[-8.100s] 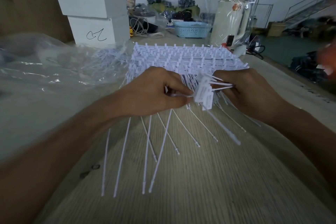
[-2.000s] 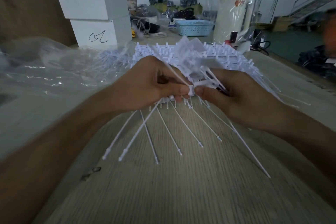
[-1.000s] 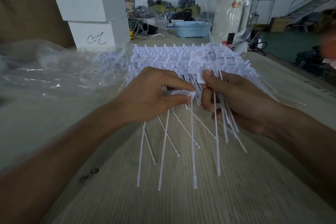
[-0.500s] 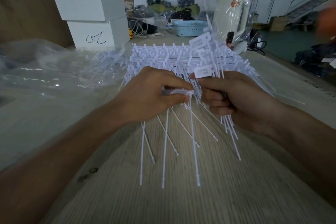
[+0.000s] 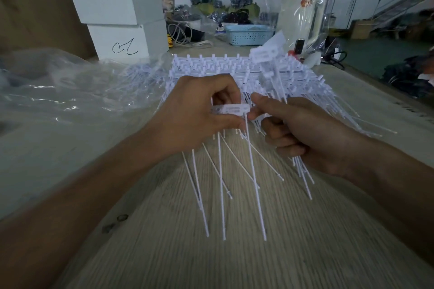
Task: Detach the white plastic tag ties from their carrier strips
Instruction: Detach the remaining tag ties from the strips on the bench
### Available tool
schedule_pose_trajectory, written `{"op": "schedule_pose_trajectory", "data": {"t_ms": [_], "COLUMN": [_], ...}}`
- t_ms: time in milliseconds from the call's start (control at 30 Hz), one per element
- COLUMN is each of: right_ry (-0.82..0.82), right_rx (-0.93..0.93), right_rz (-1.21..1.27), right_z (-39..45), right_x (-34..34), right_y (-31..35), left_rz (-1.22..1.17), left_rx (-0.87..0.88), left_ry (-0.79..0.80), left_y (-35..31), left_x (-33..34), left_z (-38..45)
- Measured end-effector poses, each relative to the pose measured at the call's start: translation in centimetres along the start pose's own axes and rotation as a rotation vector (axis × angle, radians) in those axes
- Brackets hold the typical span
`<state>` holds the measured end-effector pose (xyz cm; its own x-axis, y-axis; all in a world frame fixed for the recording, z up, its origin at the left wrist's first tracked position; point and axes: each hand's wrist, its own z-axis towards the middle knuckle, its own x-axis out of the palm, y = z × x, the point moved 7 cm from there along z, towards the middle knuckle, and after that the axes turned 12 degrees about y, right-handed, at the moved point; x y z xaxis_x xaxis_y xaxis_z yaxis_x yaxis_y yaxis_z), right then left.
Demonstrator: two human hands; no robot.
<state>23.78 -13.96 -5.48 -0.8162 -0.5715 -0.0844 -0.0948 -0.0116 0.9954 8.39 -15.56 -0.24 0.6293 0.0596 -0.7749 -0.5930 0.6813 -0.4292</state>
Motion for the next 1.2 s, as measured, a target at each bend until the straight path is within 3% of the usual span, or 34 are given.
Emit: {"op": "schedule_pose_trajectory", "data": {"t_ms": [100, 233, 333, 467, 667, 867, 1200], "right_ry": [0.048, 0.110, 0.064, -0.028, 0.014, -0.032, -0.028], "right_rx": [-0.001, -0.056, -0.089, -0.070, -0.080, -0.245, -0.392], "right_rz": [-0.050, -0.063, 0.004, 0.058, 0.067, -0.396, -0.603], "right_z": [-0.1, -0.4, -0.6, -0.5, -0.3, -0.8, -1.3], "right_x": [0.7, 1.1, -0.5, -1.9, -1.1, 0.0, 0.9], "right_y": [-0.2, 0.4, 1.5, 1.3, 0.9, 2.6, 4.0], "left_rz": [0.009, -0.015, -0.053, 0.089, 0.178, 0.154, -0.067], "left_rx": [0.006, 0.066, 0.064, 0.013, 0.006, 0.035, -0.002], "left_ry": [-0.061, -0.009, 0.008, 0.029, -0.065, -0.041, 0.098], "left_y": [-0.5, -1.9, -1.7, -0.7, -0.4, -0.4, 0.7], "left_x": [-0.2, 0.7, 0.1, -0.2, -0.4, -0.3, -0.2], "left_z": [-0.2, -0.3, -0.3, -0.3, -0.2, -0.1, 0.3]}}
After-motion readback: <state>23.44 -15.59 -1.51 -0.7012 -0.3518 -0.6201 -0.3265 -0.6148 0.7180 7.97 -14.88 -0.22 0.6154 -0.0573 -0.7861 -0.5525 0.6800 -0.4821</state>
